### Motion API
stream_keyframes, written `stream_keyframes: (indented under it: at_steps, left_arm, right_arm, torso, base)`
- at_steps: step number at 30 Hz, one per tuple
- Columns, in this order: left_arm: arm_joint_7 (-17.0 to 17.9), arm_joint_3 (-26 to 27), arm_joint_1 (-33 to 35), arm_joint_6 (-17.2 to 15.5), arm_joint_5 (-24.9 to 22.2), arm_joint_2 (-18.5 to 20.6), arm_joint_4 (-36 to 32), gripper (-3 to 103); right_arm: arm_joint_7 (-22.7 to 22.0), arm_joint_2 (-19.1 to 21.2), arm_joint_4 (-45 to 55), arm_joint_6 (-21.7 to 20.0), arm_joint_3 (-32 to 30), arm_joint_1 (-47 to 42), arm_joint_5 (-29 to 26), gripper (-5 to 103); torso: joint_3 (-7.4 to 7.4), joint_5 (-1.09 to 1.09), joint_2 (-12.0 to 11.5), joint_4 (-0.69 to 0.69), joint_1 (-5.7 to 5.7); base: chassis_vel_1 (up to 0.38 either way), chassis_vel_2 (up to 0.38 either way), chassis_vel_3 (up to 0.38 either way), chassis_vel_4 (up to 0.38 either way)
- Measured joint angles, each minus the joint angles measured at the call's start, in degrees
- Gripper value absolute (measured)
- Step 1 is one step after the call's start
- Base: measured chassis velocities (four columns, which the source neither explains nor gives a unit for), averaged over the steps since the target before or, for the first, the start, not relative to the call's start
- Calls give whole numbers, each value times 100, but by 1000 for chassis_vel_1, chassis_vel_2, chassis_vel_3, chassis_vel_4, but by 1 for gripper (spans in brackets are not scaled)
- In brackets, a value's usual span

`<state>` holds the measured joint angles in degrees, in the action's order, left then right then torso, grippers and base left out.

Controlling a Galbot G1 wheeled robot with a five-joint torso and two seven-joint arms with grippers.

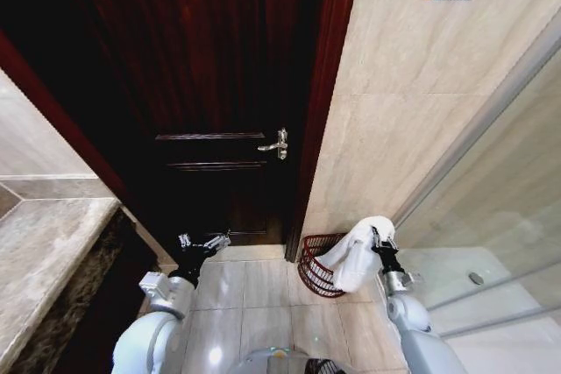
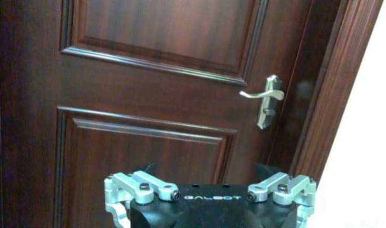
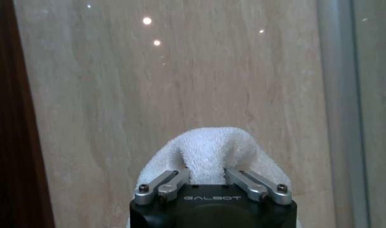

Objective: Discard the used towel into the hamper.

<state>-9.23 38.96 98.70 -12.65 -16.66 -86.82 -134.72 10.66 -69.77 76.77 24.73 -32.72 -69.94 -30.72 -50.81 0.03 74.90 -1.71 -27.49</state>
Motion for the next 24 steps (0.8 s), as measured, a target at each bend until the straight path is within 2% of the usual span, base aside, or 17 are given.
stream_keyframes:
  at_steps: [6,15,24]
  left_arm:
    - [0,0,1,0,0,1,0,100]
    - [0,0,0,0,0,0,0,100]
    - [0,0,0,0,0,0,0,100]
  right_arm:
    - [-54,68,-231,-197,154,667,-48,11]
    - [-132,57,-459,-210,230,1281,-1,11]
    - [174,-91,-1198,191,305,1288,0,11]
  torso:
    - [0,-1,0,1,1]
    - [0,-4,0,1,1]
    - [0,-1,0,1,1]
  base:
    - [0,0,0,0]
    - [0,0,0,0]
    - [0,0,0,0]
